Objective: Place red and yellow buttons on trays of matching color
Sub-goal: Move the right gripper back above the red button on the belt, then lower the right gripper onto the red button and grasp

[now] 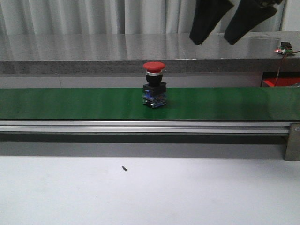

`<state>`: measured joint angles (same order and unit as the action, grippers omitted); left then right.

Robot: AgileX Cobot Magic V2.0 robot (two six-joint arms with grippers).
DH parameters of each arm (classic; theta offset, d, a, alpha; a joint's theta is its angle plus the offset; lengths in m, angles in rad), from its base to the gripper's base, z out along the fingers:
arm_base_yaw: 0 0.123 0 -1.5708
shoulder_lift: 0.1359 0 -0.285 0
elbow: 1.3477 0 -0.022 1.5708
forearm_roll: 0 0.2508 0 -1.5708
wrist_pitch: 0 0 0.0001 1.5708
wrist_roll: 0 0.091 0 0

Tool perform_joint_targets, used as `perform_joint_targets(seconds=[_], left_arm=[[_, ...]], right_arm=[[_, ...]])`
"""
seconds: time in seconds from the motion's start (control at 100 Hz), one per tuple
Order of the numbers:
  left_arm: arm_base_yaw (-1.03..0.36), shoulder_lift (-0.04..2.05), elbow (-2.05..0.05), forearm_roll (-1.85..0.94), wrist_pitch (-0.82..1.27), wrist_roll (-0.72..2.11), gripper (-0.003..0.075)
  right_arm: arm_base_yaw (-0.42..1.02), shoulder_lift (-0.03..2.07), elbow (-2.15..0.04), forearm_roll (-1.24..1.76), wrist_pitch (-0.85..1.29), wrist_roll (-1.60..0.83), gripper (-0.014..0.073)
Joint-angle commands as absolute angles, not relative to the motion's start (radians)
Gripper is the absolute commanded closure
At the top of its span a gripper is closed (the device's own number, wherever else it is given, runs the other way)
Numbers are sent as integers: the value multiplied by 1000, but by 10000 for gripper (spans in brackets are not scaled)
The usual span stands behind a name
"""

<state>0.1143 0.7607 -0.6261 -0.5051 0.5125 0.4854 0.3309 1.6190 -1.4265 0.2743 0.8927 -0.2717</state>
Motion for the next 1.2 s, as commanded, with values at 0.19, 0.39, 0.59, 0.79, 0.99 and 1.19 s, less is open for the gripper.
perform_joint_targets(seconds=[0.19,0.39,0.59,0.79,0.99,1.19], left_arm=[[110,757,-654,-533,451,485,740],[110,757,-654,-533,451,485,740],[110,757,-654,-533,451,485,740],[110,757,-654,-533,451,485,740],[110,757,-654,-533,451,485,740],[110,757,-654,-533,451,485,740]], right_arm=[[381,1708,-1545,283,893,-322,5],[394,1755,-1546,283,878,-340,5],[394,1783,-1546,283,827,-340,5],[394,1816,-1546,283,785,-340,5],[394,1827,-1546,283,764,-340,120],[394,1827,-1546,283,739,-340,373]])
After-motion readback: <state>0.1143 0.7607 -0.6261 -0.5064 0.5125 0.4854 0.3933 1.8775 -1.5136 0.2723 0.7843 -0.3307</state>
